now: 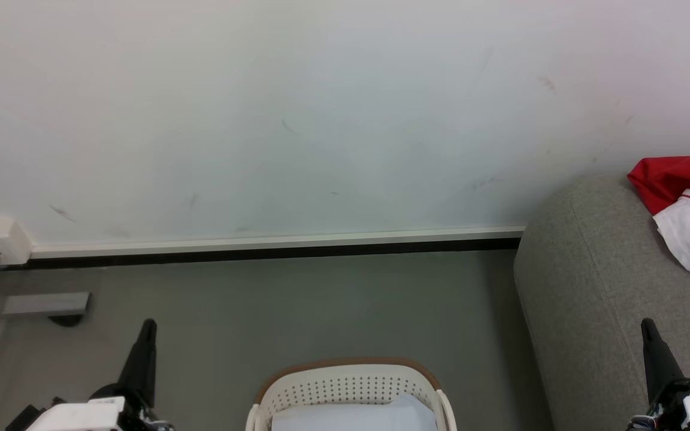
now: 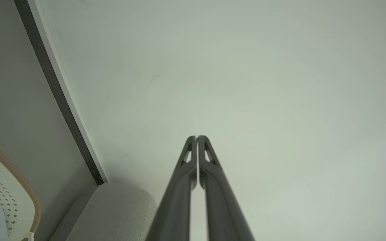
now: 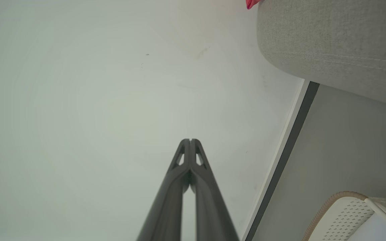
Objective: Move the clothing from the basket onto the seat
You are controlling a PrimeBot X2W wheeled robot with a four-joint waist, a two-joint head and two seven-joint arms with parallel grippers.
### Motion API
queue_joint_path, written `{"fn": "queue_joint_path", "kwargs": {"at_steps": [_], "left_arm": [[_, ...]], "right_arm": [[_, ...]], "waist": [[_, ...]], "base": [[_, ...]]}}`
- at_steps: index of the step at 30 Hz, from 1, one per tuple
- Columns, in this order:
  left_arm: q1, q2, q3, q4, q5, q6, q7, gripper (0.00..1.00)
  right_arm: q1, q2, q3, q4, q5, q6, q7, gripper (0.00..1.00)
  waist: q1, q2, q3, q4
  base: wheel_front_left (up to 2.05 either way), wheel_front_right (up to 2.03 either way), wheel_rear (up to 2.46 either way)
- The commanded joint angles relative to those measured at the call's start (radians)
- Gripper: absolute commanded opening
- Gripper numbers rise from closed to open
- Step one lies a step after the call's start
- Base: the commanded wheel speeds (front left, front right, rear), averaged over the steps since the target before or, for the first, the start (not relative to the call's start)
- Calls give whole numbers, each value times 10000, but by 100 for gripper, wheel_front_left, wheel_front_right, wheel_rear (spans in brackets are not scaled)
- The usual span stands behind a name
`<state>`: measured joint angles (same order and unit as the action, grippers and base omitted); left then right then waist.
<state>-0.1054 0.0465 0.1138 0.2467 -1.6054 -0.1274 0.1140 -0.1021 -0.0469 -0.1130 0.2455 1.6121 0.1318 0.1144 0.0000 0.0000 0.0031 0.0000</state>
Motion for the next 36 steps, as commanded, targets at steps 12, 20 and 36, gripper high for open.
{"fn": "queue_joint_path", "kwargs": {"at_steps": [12, 20, 36], "left_arm": [[-77, 69, 29, -26, -135, -62, 41, 0], [-77, 68, 29, -27, -136, -62, 40, 0], [-77, 68, 28, -28, -137, -62, 40, 0]], "right_arm": [[-129, -62, -35, -31, 18, -21, 28, 0], [-129, -62, -35, -31, 18, -22, 28, 0], [-130, -62, -33, -32, 18, -21, 28, 0]], "waist": [[0, 0, 0, 0], [0, 0, 0, 0], [0, 0, 0, 0]], "base": [[0, 0, 0], [0, 0, 0], [0, 0, 0]]}}
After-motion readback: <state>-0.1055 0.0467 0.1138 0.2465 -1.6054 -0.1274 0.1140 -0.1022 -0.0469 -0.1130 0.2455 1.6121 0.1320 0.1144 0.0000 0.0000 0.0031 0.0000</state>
